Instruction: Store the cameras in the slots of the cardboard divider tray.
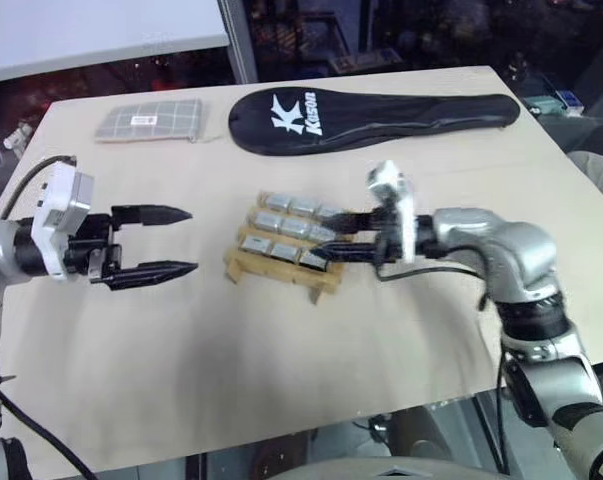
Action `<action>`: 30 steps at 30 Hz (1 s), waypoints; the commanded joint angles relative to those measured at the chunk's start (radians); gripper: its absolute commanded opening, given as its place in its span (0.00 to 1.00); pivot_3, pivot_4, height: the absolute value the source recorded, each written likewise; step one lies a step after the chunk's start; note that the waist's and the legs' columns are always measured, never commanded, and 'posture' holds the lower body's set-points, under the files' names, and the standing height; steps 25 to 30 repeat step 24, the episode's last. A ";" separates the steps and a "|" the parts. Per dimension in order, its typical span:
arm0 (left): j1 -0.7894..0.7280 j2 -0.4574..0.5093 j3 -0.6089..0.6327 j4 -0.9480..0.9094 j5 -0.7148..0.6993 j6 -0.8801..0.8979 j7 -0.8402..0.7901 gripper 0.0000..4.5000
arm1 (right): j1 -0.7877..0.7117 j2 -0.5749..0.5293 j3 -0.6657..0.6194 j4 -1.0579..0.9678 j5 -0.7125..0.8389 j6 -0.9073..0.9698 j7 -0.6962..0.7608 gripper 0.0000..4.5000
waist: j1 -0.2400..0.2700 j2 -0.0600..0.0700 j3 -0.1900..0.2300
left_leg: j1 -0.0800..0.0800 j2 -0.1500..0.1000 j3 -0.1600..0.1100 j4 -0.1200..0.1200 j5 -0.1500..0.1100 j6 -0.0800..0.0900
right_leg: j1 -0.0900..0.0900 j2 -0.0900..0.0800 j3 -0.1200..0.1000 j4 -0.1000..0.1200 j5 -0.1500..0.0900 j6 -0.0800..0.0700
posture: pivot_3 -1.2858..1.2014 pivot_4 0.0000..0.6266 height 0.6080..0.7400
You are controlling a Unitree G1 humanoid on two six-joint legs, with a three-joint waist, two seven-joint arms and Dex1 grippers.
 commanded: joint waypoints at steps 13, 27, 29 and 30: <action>0.649 -0.491 0.225 -0.340 0.040 -0.105 0.343 0.95 | 0.720 -0.209 -0.341 -0.043 -0.096 -0.572 0.070 0.76 | 0.007 0.000 -0.002 | 0.006 0.001 0.008 0.001 0.000 0.000 | 0.006 -0.002 0.002 -0.001 -0.005 0.003 | 0.52 0.24 1.00; 0.688 -0.601 0.071 -0.362 0.177 -0.295 0.511 0.95 | 0.773 -0.210 -0.332 0.150 -0.111 -0.835 0.214 0.76 | 0.004 -0.001 -0.002 | 0.009 0.005 0.012 0.003 0.000 0.001 | 0.012 0.004 0.002 0.000 -0.006 0.002 | 0.52 0.24 1.00; 0.688 -0.601 0.071 -0.362 0.177 -0.295 0.511 0.95 | 0.773 -0.210 -0.332 0.150 -0.111 -0.835 0.214 0.76 | 0.004 -0.001 -0.002 | 0.009 0.005 0.012 0.003 0.000 0.001 | 0.012 0.004 0.002 0.000 -0.006 0.002 | 0.52 0.24 1.00; 0.688 -0.601 0.071 -0.362 0.177 -0.295 0.511 0.95 | 0.773 -0.210 -0.332 0.150 -0.111 -0.835 0.214 0.76 | 0.004 -0.001 -0.002 | 0.009 0.005 0.012 0.003 0.000 0.001 | 0.012 0.004 0.002 0.000 -0.006 0.002 | 0.52 0.24 1.00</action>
